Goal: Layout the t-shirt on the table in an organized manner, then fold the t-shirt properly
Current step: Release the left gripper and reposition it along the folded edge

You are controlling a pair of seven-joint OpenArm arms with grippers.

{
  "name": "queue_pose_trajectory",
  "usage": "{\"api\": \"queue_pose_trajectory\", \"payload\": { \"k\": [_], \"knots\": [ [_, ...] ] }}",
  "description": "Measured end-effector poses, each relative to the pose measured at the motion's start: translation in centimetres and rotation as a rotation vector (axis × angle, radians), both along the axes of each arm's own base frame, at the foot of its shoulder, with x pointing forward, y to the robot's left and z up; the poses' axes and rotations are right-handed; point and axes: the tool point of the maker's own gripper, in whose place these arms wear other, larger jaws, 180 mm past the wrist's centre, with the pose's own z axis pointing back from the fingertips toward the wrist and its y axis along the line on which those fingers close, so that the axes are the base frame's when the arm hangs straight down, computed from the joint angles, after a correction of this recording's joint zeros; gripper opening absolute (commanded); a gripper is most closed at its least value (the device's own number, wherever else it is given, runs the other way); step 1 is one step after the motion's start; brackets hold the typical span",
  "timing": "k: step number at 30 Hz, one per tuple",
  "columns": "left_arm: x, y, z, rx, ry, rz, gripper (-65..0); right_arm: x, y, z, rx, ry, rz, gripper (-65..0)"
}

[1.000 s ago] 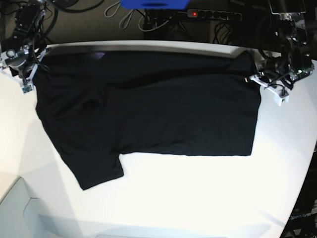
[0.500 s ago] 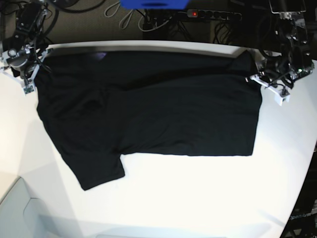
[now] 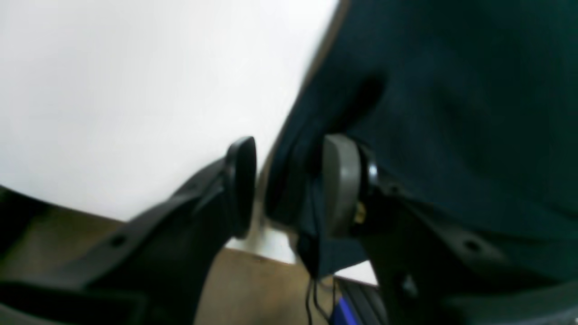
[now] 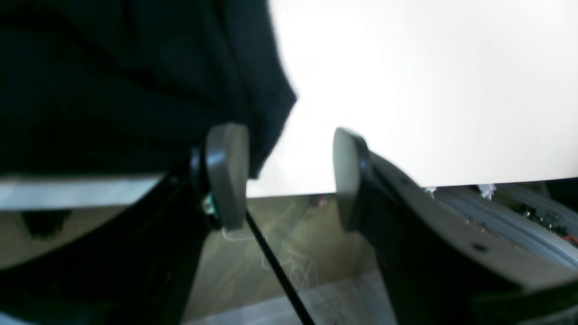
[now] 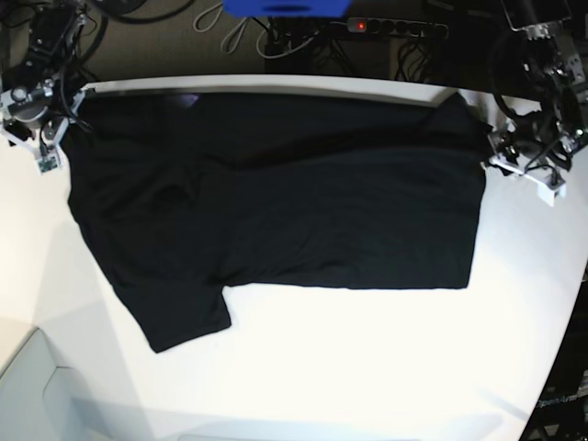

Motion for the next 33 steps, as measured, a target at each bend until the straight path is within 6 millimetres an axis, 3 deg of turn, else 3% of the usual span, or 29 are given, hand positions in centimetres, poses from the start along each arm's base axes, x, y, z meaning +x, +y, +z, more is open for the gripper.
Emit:
{"api": "queue_pose_trajectory", "payload": {
  "k": [6,10,15,23,28,33],
  "knots": [
    [3.1,-0.2,2.9,0.017,-0.105,-0.011,-40.7,1.0,-0.3,1.6,-0.023,-0.055,-0.009,-34.0],
    [5.0,-0.2,4.9,0.028,-0.176,-0.018,-40.7,1.1,-0.2,1.7,-0.02,-0.06,-0.009,-34.0],
    [4.1,-0.6,4.0,0.019,-0.143,-0.022,-38.1,1.0,-0.3,1.6,-0.021,-0.055,-0.01,-34.0],
    [0.8,-2.6,0.7,-0.039,-0.059,0.002,-11.8,1.1,-0.1,1.6,-0.019,-0.056,-0.005,-34.0],
    [1.0,-3.4,0.5,-0.065,-0.068,0.007,-11.2,1.1,-0.1,1.6,-0.02,-0.055,-0.005,-34.0],
    [1.3,-3.6,0.4,-0.066,-0.09,0.014,-17.2,1.1,-0.1,1.6,-0.019,-0.055,-0.005,-34.0]
  ]
}}
